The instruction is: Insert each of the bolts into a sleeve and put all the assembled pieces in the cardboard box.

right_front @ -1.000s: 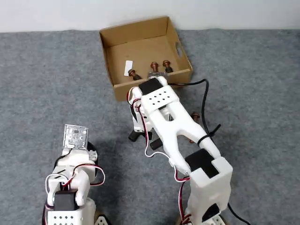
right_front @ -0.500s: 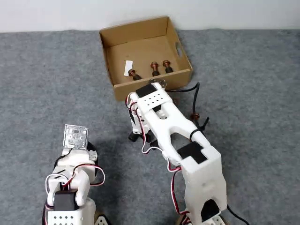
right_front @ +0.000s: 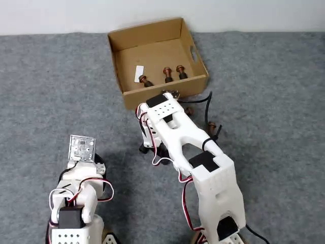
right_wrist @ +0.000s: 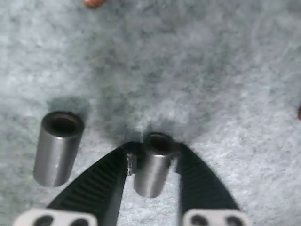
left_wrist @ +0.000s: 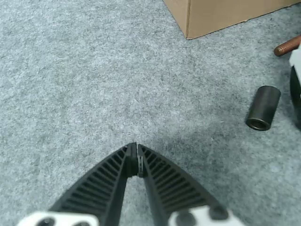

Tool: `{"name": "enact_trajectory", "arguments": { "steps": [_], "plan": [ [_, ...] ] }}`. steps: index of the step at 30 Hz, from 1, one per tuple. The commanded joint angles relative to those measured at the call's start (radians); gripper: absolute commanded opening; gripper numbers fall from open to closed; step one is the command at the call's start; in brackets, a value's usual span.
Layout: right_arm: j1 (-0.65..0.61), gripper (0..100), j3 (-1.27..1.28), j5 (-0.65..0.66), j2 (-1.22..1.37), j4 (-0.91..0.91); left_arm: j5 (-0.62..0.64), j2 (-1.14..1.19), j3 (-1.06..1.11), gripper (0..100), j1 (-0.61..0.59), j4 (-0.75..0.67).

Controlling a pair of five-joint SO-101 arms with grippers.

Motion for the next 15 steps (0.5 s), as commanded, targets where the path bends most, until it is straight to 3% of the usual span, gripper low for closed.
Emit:
{"name": "enact_trajectory", "arguments": {
  "steps": [1,8,15],
  "plan": [
    [-0.004,2.5,-0.023,-0.003,0.001,0.001,0.009,-0.002,-0.005,1,-0.009,-0.026],
    [0.021,0.9,-0.141,0.046,-0.082,0.166,0.009,-0.002,-0.005,1,-0.009,-0.026],
    [0.047,0.9,-0.167,0.137,-0.352,0.312,0.009,-0.002,-0.005,1,-0.005,-0.025]
  ]
}}
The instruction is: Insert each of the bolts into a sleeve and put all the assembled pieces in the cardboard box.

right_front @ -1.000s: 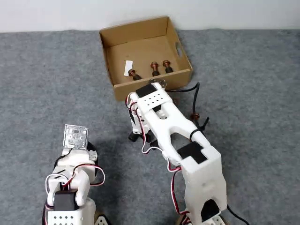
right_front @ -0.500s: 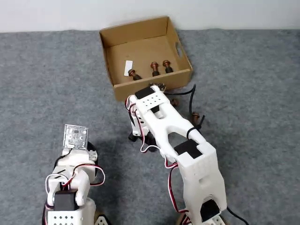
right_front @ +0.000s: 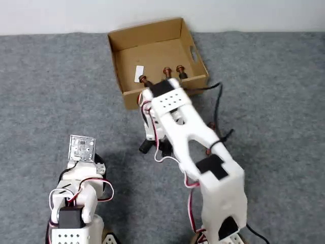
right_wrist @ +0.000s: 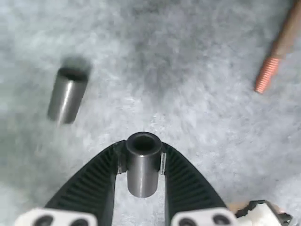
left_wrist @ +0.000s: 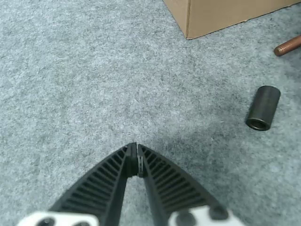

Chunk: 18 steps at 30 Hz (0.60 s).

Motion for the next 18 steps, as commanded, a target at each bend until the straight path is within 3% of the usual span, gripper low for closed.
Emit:
{"name": "enact_trajectory", "arguments": {
  "steps": [1,8,18],
  "plan": [
    [0.035,0.9,-0.029,0.044,-0.229,0.047,0.009,-0.002,-0.005,1,-0.005,-0.025],
    [0.068,0.9,0.192,0.051,-0.607,0.044,0.011,-0.002,-0.005,1,-0.003,-0.023],
    [0.346,0.8,0.735,0.055,-1.124,-0.125,0.011,-0.006,-0.005,1,-0.003,0.055]
  ]
}}
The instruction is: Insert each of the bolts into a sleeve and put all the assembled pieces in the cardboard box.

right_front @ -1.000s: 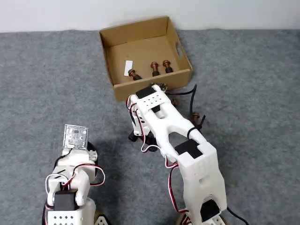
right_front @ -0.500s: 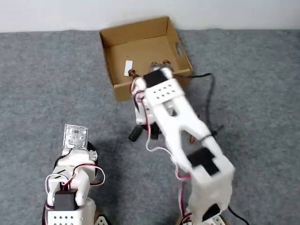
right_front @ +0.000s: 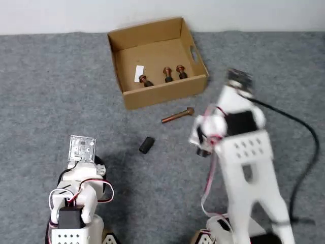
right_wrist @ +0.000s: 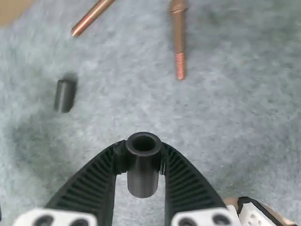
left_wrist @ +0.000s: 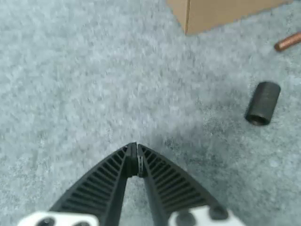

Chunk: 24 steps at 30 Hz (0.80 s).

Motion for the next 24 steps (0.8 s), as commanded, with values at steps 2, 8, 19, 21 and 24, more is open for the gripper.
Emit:
{"name": "enact_trajectory", "arguments": {
  "steps": [2,8,19,21,24],
  "plan": [
    [0.091,0.8,0.201,0.014,-0.265,-0.076,0.005,-0.008,-0.005,1,-0.003,0.015],
    [0.2,0.8,0.399,0.13,-0.552,-0.107,0.003,-0.008,-0.007,1,-0.002,-0.061],
    [0.309,0.8,0.66,0.133,-0.934,-0.076,0.011,0.0,-0.127,1,0.103,-0.121],
    [0.312,0.8,0.707,0.14,-0.989,-0.096,0.011,0.002,-0.156,1,0.112,-0.12],
    [0.314,0.8,0.74,0.19,-1.075,-0.111,0.011,0.058,-0.219,1,0.115,-0.106]
  ]
}}
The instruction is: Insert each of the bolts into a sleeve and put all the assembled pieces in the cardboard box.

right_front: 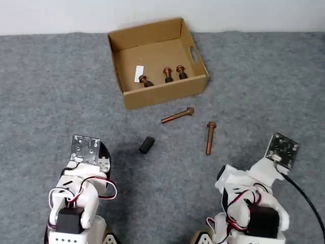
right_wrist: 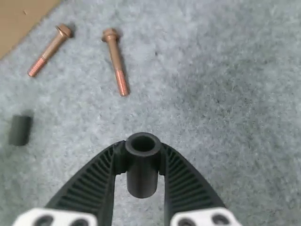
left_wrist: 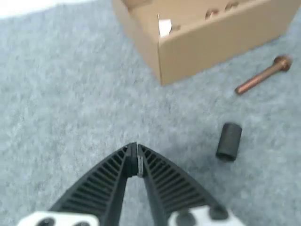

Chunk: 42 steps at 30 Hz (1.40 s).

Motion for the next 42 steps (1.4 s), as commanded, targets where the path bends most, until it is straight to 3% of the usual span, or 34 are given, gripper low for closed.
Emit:
{"name": "enact_trajectory", "arguments": {
  "steps": [1,9,16,21,29,35,42],
  "plan": [
    [0.012,0.8,0.014,0.044,-0.11,-0.028,0.011,0.097,-0.119,1,0.017,-0.015],
    [0.012,0.8,0.055,0.052,-0.266,-0.05,0.011,0.713,-0.513,1,0.126,-0.081],
    [0.012,0.8,0.071,0.109,-0.275,-0.065,0.005,1.318,-0.96,1,0.137,-0.089],
    [0.012,0.8,0.074,0.11,-0.275,-0.067,-0.061,1.642,-1.25,6,0.201,0.035],
    [0.013,0.8,0.074,0.11,-0.277,-0.067,-0.115,1.984,-1.63,10,0.324,0.133],
    [0.013,0.8,0.074,0.112,-0.277,-0.067,-0.368,2.183,-1.853,11,0.371,0.14],
    [0.013,0.8,0.074,0.112,-0.277,-0.067,-0.425,2.381,-2.097,20,0.399,0.241]
  ]
}}
